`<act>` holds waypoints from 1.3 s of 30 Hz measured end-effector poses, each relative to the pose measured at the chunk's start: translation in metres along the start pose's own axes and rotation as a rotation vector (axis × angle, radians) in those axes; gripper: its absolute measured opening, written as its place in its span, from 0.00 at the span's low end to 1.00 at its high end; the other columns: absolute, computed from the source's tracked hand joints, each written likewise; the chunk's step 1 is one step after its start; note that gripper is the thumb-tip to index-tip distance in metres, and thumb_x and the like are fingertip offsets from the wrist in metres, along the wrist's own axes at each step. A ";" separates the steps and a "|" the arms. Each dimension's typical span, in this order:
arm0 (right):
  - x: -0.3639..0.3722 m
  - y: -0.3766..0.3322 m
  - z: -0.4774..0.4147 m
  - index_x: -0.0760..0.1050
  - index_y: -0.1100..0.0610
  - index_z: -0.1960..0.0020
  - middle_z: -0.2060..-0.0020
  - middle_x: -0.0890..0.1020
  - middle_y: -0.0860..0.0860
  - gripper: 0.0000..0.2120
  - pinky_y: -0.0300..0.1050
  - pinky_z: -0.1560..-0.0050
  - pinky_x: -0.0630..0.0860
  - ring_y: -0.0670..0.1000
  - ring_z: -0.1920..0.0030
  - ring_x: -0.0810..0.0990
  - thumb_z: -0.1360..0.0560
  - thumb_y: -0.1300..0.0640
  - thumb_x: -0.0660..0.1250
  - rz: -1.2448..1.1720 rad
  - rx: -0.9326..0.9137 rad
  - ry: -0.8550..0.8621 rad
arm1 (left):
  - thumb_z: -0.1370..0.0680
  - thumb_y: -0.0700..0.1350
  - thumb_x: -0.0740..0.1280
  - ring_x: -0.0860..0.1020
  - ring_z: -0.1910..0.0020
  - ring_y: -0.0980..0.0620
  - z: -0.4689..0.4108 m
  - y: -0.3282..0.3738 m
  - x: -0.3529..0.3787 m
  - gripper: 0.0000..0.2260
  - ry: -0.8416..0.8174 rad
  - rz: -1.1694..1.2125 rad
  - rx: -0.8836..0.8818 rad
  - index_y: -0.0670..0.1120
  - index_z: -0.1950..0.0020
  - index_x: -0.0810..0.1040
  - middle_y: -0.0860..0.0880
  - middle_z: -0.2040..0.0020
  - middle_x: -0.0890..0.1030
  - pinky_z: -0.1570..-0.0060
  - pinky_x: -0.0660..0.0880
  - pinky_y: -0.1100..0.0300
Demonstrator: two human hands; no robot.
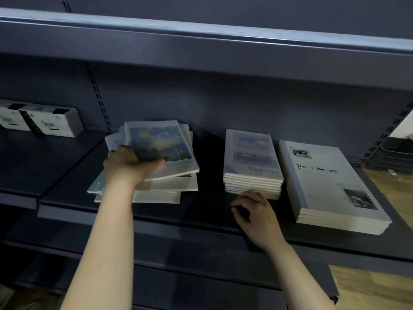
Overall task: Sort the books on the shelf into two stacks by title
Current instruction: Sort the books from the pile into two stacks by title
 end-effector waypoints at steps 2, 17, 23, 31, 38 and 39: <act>0.000 0.001 0.000 0.81 0.52 0.54 0.56 0.77 0.44 0.04 0.38 0.50 0.69 0.47 0.49 0.73 0.28 0.58 0.71 -0.004 0.000 0.006 | 0.40 0.64 0.75 0.73 0.39 0.39 0.002 0.002 0.001 0.40 0.045 0.089 0.063 0.42 0.37 0.71 0.41 0.38 0.75 0.42 0.73 0.49; -0.020 0.005 -0.001 0.77 0.48 0.43 0.53 0.82 0.44 0.08 0.31 0.51 0.73 0.41 0.52 0.81 0.21 0.53 0.63 -0.434 0.259 0.004 | 0.19 0.44 0.61 0.72 0.70 0.63 0.066 0.046 0.022 0.06 0.185 0.741 0.480 0.47 0.43 0.70 0.55 0.64 0.74 0.69 0.68 0.67; -0.054 0.000 -0.011 0.72 0.48 0.40 0.54 0.83 0.50 0.09 0.45 0.62 0.81 0.53 0.62 0.85 0.19 0.53 0.58 -0.877 0.457 0.086 | 0.19 0.43 0.60 0.75 0.61 0.63 0.094 0.077 0.064 0.05 -0.001 0.869 0.540 0.50 0.45 0.69 0.56 0.57 0.77 0.60 0.71 0.68; -0.087 0.027 -0.008 0.75 0.57 0.47 0.65 0.79 0.50 0.07 0.40 0.75 0.72 0.47 0.72 0.75 0.20 0.64 0.60 -0.943 0.530 0.259 | 0.18 0.46 0.57 0.77 0.53 0.67 0.115 0.095 0.109 0.06 -0.225 0.954 0.520 0.56 0.44 0.70 0.63 0.52 0.78 0.55 0.72 0.72; -0.085 0.062 -0.007 0.72 0.63 0.39 0.51 0.78 0.59 0.11 0.37 0.73 0.75 0.49 0.61 0.77 0.20 0.60 0.60 -0.891 0.739 0.316 | 0.21 0.38 0.57 0.76 0.60 0.55 0.112 0.065 0.154 0.14 -0.283 0.431 0.480 0.50 0.37 0.68 0.50 0.56 0.76 0.65 0.70 0.69; -0.085 0.063 -0.009 0.72 0.62 0.39 0.51 0.78 0.58 0.11 0.37 0.72 0.75 0.49 0.60 0.77 0.20 0.60 0.61 -0.871 0.749 0.301 | 0.21 0.38 0.58 0.76 0.57 0.54 0.112 0.061 0.158 0.15 -0.276 0.356 0.505 0.50 0.36 0.68 0.51 0.54 0.75 0.64 0.68 0.69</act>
Point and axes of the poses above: each hand's wrist, its own z-axis away from the middle knuckle, its own x-axis out of the palm, y = z × x, the point moved 7 cm from there along -z, towards the middle knuckle
